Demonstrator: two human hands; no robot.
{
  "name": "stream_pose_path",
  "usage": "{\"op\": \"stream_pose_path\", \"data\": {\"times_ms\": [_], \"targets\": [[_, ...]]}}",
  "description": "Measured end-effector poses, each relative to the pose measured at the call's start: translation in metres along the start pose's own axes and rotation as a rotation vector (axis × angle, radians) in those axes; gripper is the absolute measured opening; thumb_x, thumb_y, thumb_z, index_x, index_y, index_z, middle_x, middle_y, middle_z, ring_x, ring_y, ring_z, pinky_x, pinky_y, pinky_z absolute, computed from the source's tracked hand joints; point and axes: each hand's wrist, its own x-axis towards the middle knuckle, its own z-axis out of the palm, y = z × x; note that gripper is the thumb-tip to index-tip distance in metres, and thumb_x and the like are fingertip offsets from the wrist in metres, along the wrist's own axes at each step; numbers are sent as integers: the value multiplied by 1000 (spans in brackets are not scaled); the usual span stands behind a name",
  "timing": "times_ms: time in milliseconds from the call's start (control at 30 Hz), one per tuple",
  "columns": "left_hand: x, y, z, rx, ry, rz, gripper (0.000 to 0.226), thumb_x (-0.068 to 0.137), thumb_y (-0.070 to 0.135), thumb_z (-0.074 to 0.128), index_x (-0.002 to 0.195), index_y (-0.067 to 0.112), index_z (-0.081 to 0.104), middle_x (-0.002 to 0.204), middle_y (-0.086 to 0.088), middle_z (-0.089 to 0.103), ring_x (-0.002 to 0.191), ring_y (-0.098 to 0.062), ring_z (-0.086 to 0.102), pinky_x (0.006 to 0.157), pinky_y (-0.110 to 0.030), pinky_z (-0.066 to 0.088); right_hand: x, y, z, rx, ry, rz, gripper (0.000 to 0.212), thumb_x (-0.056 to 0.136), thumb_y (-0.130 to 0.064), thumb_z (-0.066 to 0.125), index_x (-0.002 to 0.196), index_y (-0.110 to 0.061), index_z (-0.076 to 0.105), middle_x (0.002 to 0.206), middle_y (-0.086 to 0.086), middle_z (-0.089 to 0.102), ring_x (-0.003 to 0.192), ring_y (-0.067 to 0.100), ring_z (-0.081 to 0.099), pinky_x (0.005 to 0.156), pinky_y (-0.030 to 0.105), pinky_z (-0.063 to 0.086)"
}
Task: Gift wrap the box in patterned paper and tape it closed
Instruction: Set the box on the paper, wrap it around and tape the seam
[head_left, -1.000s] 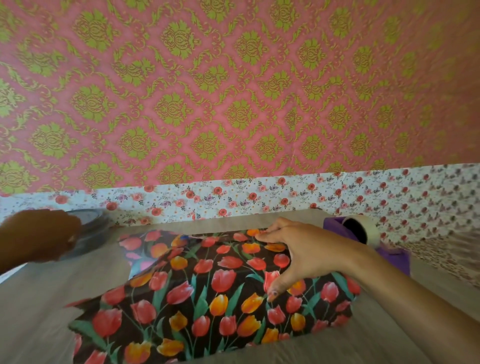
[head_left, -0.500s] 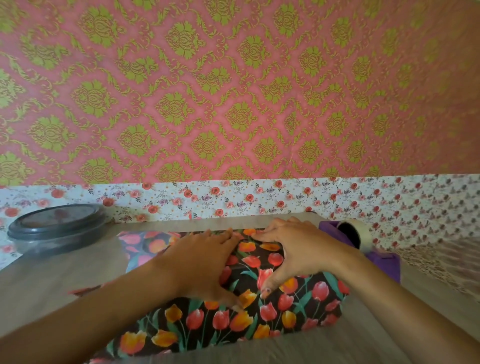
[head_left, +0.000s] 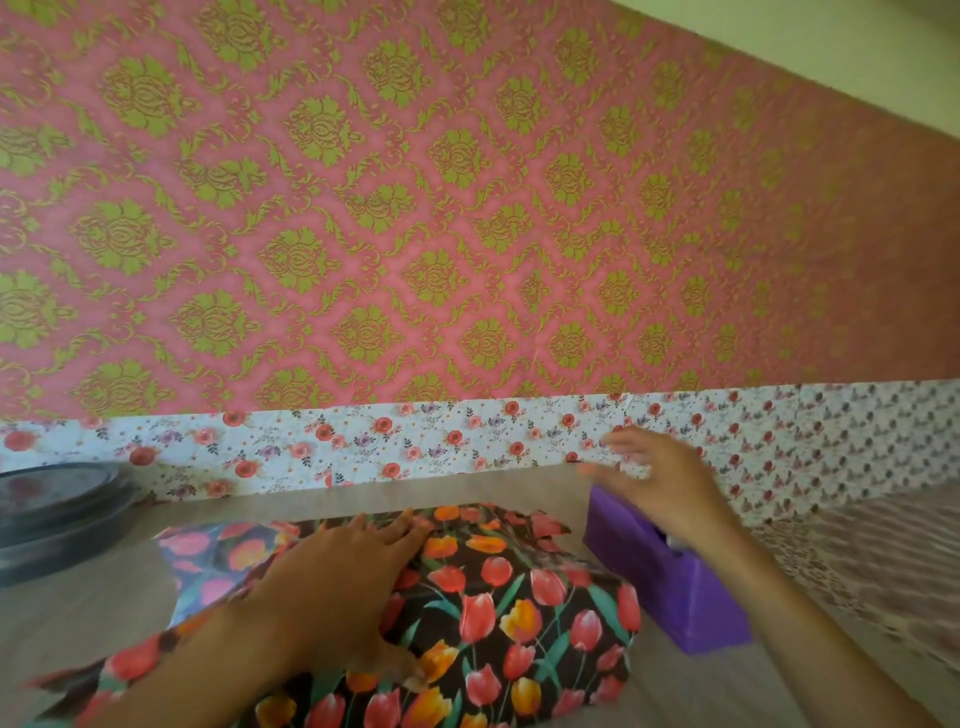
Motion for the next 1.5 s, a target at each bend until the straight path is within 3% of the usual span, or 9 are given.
{"op": "stream_pose_path", "data": {"times_ms": [133,300,500,567,667,833,1000,1133,1500], "targets": [[1,0,3,-23,21,-16,119,67,78,55,149,26,-14,158,11,-3,145,-22,14,115,-41,21,17,61,-22,-318,14,367,56,88,-53,52,112,-3,59,107,17,68,90,30,66,77,34,48],[-4,2,0,-46,56,-19,117,67,76,57,150,28,-9,158,11,5,143,-21,20,113,-38,24,22,76,-20,279,-205,597,24,91,-27,59,89,-4,56,58,9,67,39,10,38,40,18,29],[-4,1,4,-38,78,-4,117,67,78,55,151,25,-7,159,8,5,143,-22,21,113,-38,25,29,74,-27,-51,-76,530,24,81,-19,72,69,-3,60,69,10,60,68,24,59,59,27,40],[-4,1,4,-37,77,-5,116,68,76,56,151,24,-6,159,7,7,142,-23,22,114,-38,24,26,76,-29,-102,-143,596,35,85,-26,67,74,6,59,61,10,59,49,16,57,47,22,39],[-4,3,3,-31,65,-6,116,69,76,56,151,23,-6,159,6,6,143,-23,21,114,-38,23,23,79,-27,1,-185,681,32,84,-21,68,82,11,60,54,10,57,32,10,44,33,19,33],[-3,2,3,-24,63,-4,117,67,77,56,151,24,-6,158,6,8,141,-22,25,113,-37,26,15,90,-18,442,3,758,31,73,16,65,103,15,56,92,21,59,64,21,52,44,26,49],[0,-1,5,-18,51,1,120,64,80,55,151,24,-7,159,7,6,142,-22,25,114,-38,27,0,104,-16,1006,207,825,15,90,-4,52,77,-10,53,66,-4,50,46,3,32,27,10,24],[1,-4,6,-12,48,1,121,63,82,53,150,24,-8,158,8,5,141,-21,26,113,-39,29,-26,119,-3,1088,341,701,28,84,7,44,67,-15,44,37,-10,45,30,0,37,31,10,28],[-1,0,10,1,58,-29,121,63,84,49,149,27,-13,158,9,2,142,-21,23,113,-40,30,-67,123,1,998,124,848,8,87,-11,58,82,-16,60,44,-7,49,48,6,40,44,17,35]]}}
